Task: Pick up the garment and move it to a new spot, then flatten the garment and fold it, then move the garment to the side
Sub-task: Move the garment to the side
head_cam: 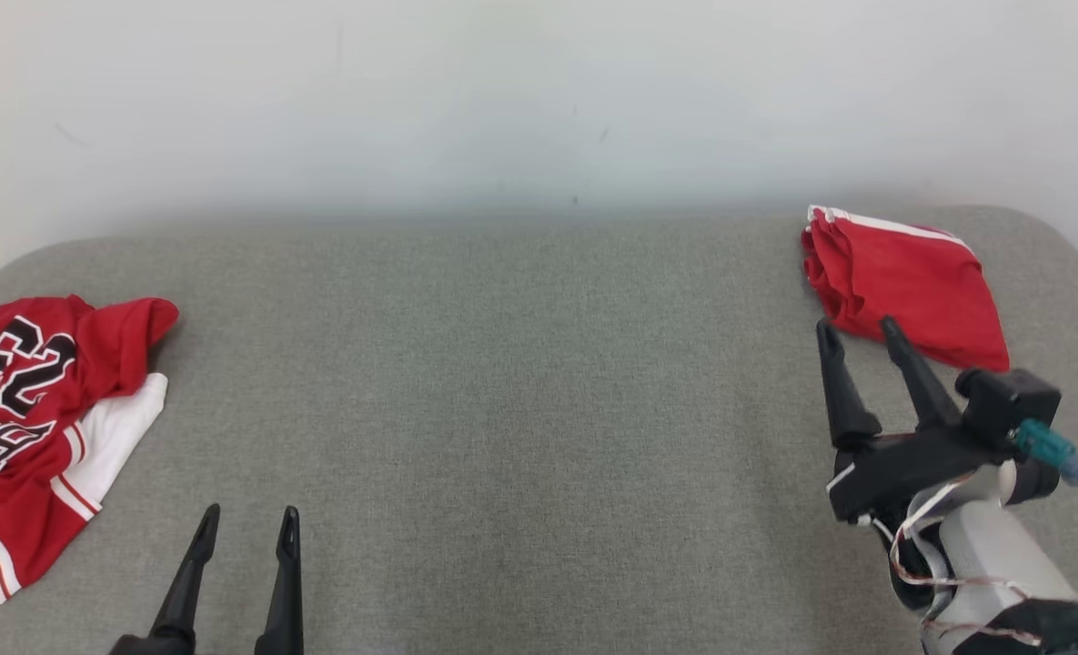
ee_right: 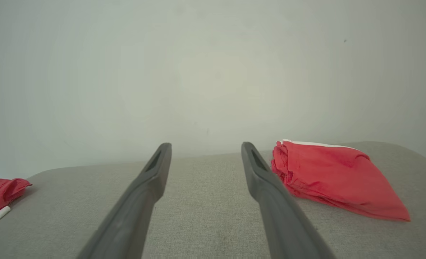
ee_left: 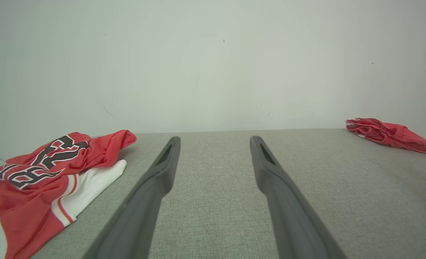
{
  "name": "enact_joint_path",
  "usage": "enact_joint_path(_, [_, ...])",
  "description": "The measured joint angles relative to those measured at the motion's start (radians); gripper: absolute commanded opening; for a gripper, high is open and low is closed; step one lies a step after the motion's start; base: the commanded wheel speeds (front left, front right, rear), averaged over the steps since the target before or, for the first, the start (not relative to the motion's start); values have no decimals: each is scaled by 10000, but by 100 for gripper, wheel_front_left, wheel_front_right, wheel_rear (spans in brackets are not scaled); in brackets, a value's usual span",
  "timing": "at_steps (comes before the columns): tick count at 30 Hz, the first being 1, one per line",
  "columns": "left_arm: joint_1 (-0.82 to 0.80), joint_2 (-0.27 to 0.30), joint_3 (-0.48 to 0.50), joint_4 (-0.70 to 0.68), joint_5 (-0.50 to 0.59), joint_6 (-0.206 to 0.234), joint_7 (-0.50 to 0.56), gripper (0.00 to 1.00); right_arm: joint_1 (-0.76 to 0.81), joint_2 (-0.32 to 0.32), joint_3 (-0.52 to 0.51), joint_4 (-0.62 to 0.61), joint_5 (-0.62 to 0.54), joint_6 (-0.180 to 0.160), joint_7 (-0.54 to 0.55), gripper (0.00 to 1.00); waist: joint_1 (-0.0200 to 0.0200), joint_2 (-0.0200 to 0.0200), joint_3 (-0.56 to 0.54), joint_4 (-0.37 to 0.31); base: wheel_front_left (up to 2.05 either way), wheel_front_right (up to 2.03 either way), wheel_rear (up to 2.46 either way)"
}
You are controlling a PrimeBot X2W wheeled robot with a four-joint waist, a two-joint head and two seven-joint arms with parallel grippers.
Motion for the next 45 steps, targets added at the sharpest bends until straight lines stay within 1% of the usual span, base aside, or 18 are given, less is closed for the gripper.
enact_joint_path(5, [70, -79, -73, 144, -6, -19, 0, 100, 759, 407, -748, -849, -984, 0, -2, 100, 0, 0, -222, 73, 0, 0, 0])
enact_joint_path(11, [103, -136, -90, 288, -6, -90, 2, 100, 1837, 911, -1250, -1655, -1962, 0, -2, 100, 1, 1, -345, 219, 0, 0, 0])
enact_joint_path(15, [105, -142, -35, 368, -6, -90, 0, 100, 2421, 1233, -1338, -2082, -2224, 0, 86, 100, 2, 1, -399, 272, 0, 0, 0])
enact_joint_path(23, [105, -234, -33, 537, -109, -115, 0, 100, 3545, 1778, -2123, -2474, -2516, 0, 274, 100, 1, 1, -525, 470, 0, 0, 0])
enact_joint_path(30, [209, -253, 48, 832, -268, -278, 0, 100, 3995, 1921, -2036, -2759, -2661, 0, 500, 100, 2, 1, -575, 444, 0, 0, 0])
enact_joint_path(38, [186, -178, 161, 1024, -303, -290, 0, 100, 4002, 2002, -1760, -2861, -2663, 0, 803, 100, 2, 1, -584, 411, 0, 0, 0])
enact_joint_path(45, [140, -146, 196, 1126, -314, -280, 0, 100, 4011, 2002, -1783, -2980, -2713, 0, 830, 100, 2, 1, -563, 499, 0, 0, 0])
